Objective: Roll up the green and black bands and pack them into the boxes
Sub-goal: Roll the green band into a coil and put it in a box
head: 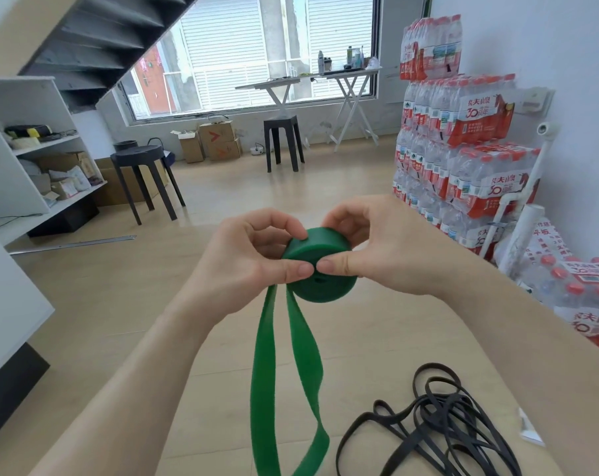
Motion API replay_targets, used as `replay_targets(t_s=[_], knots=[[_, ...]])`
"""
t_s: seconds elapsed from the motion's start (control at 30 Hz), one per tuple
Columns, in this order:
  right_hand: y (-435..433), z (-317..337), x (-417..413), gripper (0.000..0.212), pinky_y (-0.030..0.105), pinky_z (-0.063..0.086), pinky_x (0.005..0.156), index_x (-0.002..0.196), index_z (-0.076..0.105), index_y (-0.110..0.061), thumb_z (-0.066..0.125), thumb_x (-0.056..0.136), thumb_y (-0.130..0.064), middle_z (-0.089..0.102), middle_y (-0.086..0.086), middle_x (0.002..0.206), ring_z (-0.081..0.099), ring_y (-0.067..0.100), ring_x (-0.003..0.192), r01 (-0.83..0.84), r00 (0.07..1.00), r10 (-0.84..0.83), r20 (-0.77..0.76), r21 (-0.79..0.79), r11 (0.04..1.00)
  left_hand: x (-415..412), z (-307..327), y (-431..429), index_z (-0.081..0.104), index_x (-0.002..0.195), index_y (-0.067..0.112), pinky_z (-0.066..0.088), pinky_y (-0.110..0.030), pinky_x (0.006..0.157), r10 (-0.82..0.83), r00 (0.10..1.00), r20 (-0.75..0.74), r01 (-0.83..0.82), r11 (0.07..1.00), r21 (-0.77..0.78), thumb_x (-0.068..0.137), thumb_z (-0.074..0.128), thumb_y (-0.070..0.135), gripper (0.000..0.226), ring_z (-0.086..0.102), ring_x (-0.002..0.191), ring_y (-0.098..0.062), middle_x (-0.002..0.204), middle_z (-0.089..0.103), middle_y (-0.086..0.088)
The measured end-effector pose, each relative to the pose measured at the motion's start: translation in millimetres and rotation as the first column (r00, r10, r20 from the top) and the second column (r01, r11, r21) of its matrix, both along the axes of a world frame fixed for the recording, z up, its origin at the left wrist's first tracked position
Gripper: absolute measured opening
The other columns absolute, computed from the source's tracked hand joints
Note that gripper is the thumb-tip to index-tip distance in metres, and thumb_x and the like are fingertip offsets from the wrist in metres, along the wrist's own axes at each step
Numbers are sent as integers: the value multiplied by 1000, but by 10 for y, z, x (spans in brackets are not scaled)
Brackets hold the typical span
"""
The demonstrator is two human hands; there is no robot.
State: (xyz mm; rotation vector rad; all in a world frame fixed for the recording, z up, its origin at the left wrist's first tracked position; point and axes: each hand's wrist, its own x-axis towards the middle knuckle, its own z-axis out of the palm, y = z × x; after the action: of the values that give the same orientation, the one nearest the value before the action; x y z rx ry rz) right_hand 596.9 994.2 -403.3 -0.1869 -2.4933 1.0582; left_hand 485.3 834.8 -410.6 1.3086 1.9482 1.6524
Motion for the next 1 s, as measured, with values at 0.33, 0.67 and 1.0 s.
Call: replay_targets(t_s=[0.33, 0.67, 1.0], knots=[[43, 25, 61, 25, 39, 59, 62, 94, 68, -10, 81, 72, -12, 73, 13, 86, 70, 29, 78, -35, 994, 8, -108, -249, 968, -38, -76, 49, 63, 79, 10, 56, -35, 71, 21, 987, 159, -40, 993, 113, 60, 80, 24, 29, 67, 74, -24, 78, 70, -10], [56, -8, 6, 17, 22, 48, 47, 86, 67, -12, 79, 74, -11, 72, 4, 75, 63, 13, 60, -11, 965, -105, -239, -439, 899, 57, -91, 149, 64, 84, 10, 55, -35, 68, -1, 926, 379, -89, 971, 220, 70, 68, 18, 17, 63, 75, -23, 83, 66, -10], [32, -63, -68, 14, 20, 46, 47, 87, 66, -12, 76, 77, -8, 70, 4, 74, 62, 11, 59, 6, 939, -190, -287, -537, 843, 19, -37, 118, 63, 86, 8, 51, -27, 58, 48, 930, 364, -127, 972, 196, 72, 65, 22, 20, 60, 62, -16, 72, 69, -5]])
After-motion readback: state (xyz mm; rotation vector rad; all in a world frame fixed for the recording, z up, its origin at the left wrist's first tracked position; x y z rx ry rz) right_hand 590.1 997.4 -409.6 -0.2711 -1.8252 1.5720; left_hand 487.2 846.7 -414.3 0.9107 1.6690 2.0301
